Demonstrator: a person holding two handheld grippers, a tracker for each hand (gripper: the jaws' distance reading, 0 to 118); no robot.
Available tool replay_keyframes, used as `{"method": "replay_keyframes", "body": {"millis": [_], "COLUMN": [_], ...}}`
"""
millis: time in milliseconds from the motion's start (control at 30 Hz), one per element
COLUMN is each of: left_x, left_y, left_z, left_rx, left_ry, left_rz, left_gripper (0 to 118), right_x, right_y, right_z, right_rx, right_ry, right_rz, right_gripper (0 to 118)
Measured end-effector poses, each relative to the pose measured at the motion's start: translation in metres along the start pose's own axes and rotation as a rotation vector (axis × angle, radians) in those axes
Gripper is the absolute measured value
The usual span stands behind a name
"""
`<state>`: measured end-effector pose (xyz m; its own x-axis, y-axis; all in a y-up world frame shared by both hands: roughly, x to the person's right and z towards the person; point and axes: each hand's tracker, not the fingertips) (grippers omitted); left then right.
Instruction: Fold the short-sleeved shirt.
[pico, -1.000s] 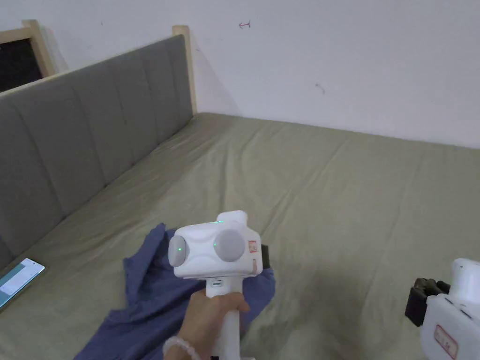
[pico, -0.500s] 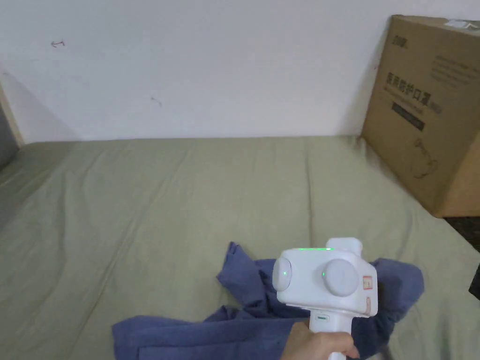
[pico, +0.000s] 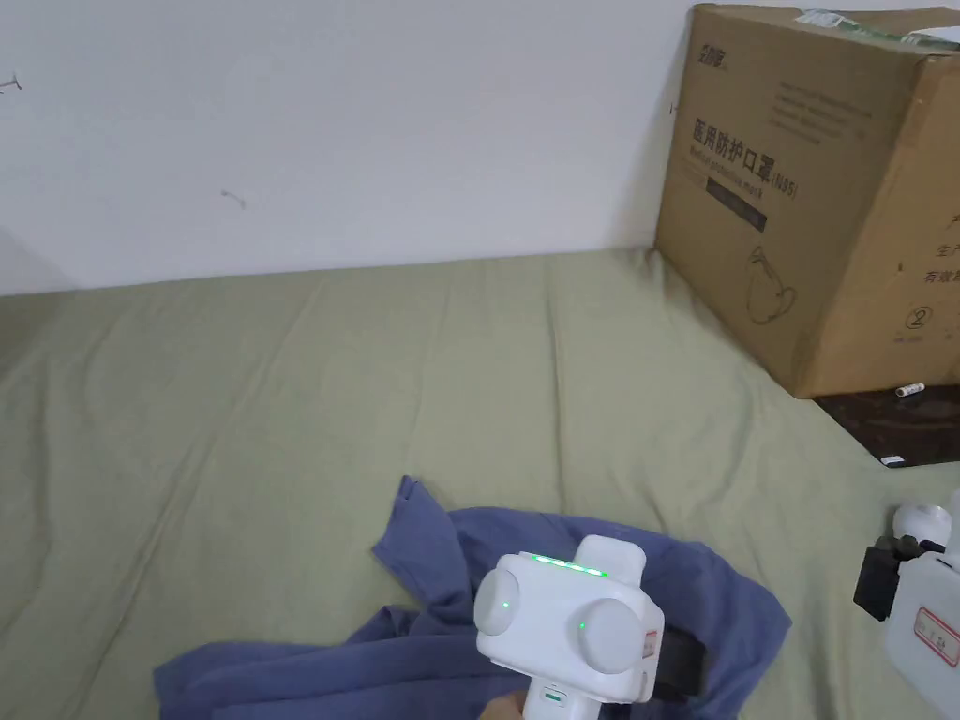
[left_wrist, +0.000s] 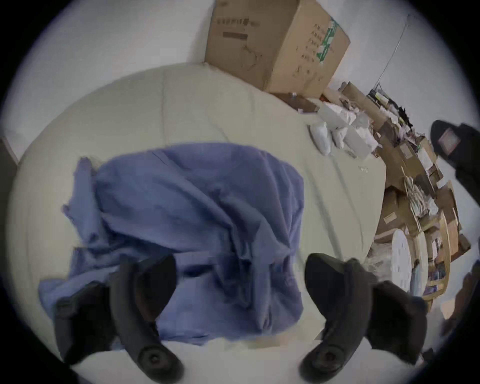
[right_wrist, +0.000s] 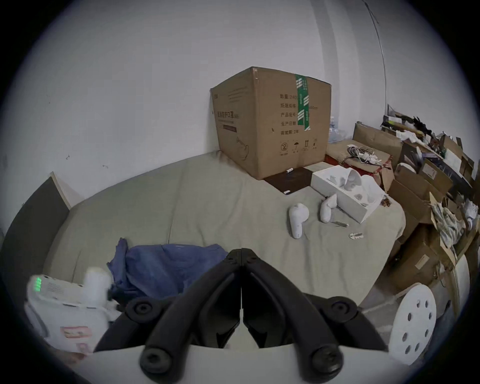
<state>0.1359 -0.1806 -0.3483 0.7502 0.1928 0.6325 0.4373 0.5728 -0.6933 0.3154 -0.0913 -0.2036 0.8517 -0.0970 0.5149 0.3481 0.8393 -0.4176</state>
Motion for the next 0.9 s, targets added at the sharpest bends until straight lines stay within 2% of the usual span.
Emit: {"method": "replay_keyframes", "body": {"millis": [33,67,100,133,167,200,300,400,500,600,633,667,700,733,767,800,833,900], "left_x": [-0.009,-0.021,-0.032,-0.045,-0.060,-0.076,-0.109,-0.146,-0.170,-0.217,-0.230,-0.248,-0.265,-0.279,-0.287,-0.297,-0.306,-0.323], "left_y": [-0.001,-0.003,-0.009,-0.016,-0.026,-0.039,-0.075,-0.100,-0.101,-0.089,-0.086,-0.082,-0.080,-0.079,-0.080,-0.082,-0.084,-0.095], "left_z": [0.012,0.024,0.037,0.044,0.049,0.052,0.053,0.049,0.059,0.074,0.079,0.082,0.082,0.078,0.077,0.074,0.069,0.052], "left_rx": [0.031,0.037,0.041,0.048,0.049,0.063,-0.006,-0.037,-0.010,0.010,0.019,0.043,0.035,0.002,-0.019,-0.022,-0.038,-0.098], "left_ry": [0.008,0.024,0.046,0.067,0.098,0.170,0.222,0.216,0.316,0.388,0.404,0.412,0.438,0.471,0.508,0.546,0.558,0.547], "left_rz": [0.015,0.043,0.083,0.124,0.175,0.226,0.256,0.370,0.366,0.468,0.509,0.541,0.556,0.552,0.547,0.543,0.542,0.580], "left_gripper": [99,86,63,17,1,0,0,0,1,8,16,30,50,87,103,105,100,98], "right_x": [-0.003,-0.008,-0.012,-0.016,-0.021,-0.026,-0.043,-0.060,-0.075,-0.091,-0.096,-0.100,-0.105,-0.108,-0.111,-0.115,-0.118,-0.124], "right_y": [0.000,0.000,-0.001,-0.003,-0.007,-0.010,-0.024,-0.035,-0.039,-0.039,-0.039,-0.039,-0.039,-0.040,-0.042,-0.044,-0.047,-0.053], "right_z": [-0.001,-0.002,-0.003,-0.004,-0.005,-0.007,-0.015,-0.026,-0.036,-0.047,-0.052,-0.058,-0.063,-0.068,-0.072,-0.077,-0.077,-0.083], "right_rx": [0.000,-0.003,-0.007,-0.012,-0.020,-0.033,-0.078,-0.112,-0.138,-0.146,-0.149,-0.155,-0.164,-0.173,-0.182,-0.192,-0.202,-0.225], "right_ry": [0.008,0.022,0.034,0.044,0.060,0.079,0.128,0.149,0.180,0.195,0.196,0.197,0.202,0.210,0.218,0.224,0.227,0.230], "right_rz": [0.007,0.019,0.026,0.029,0.033,0.036,0.056,0.079,0.089,0.129,0.139,0.147,0.149,0.149,0.149,0.152,0.156,0.174], "right_gripper": [0,0,0,0,0,0,0,0,0,0,0,0,0,0,0,0,0,0]}}
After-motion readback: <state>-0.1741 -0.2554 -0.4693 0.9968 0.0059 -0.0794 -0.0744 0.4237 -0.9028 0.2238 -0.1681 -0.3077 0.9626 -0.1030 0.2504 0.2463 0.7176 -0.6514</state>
